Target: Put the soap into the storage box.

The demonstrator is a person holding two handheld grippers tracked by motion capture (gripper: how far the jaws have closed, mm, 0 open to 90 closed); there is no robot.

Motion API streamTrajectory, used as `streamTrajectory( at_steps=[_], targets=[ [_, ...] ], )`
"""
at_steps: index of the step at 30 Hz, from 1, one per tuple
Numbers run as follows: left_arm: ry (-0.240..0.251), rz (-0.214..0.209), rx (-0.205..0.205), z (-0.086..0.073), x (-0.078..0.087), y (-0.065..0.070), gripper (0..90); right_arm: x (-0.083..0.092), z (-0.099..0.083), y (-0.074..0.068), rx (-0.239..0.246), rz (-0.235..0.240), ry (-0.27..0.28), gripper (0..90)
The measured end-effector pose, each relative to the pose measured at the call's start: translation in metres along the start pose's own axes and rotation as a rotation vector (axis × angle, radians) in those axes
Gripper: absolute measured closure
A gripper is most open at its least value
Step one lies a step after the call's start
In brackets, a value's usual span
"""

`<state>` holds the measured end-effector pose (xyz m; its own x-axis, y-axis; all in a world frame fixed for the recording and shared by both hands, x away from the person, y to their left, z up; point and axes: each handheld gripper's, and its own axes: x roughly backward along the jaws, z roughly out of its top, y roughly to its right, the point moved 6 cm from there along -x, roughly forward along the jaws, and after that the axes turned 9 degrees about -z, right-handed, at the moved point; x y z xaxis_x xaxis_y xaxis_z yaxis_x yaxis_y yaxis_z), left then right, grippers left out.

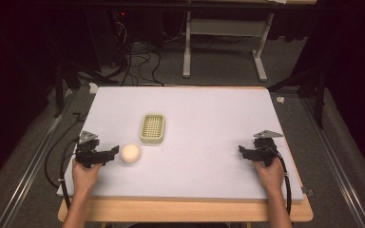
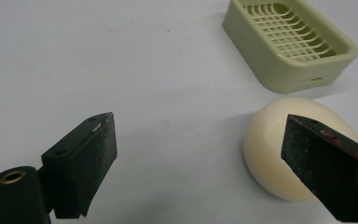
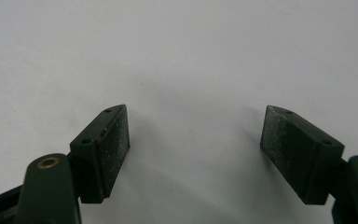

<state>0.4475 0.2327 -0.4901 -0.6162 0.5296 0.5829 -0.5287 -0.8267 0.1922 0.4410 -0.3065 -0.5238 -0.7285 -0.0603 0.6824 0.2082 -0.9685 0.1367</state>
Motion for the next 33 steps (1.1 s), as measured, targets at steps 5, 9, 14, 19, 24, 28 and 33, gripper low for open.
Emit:
streamTrajectory(
  at_steps=[5,9,14,19,24,28,33],
  targets=[
    [0.002,-0.016,-0.026,0.002,0.002,0.01,11.0,0.0,0.0,0.0,0.0,0.0,0.0,24.3],
    [0.002,-0.042,-0.059,0.005,0.001,0.024,10.5,0.0,0.0,0.0,0.0,0.001,0.0,24.3],
    [-0.012,-0.057,-0.08,0.004,-0.004,0.033,9.9,0.0,0.0,0.0,0.0,0.001,0.0,24.3],
    [-0.026,-0.059,-0.102,0.004,-0.011,0.042,8.3,0.0,0.0,0.0,0.0,0.001,0.0,24.3],
    [-0.037,-0.062,-0.114,0.003,-0.016,0.047,7.6,0.0,0.0,0.0,0.0,0.001,0.0,24.3],
    [-0.055,-0.057,-0.12,0.001,-0.024,0.051,6.9,0.0,0.0,0.0,0.0,0.001,0.0,24.3],
    [-0.072,-0.052,-0.129,-0.001,-0.031,0.053,6.7,0.0,0.0,0.0,-0.001,0.001,0.0,24.3]
  ],
)
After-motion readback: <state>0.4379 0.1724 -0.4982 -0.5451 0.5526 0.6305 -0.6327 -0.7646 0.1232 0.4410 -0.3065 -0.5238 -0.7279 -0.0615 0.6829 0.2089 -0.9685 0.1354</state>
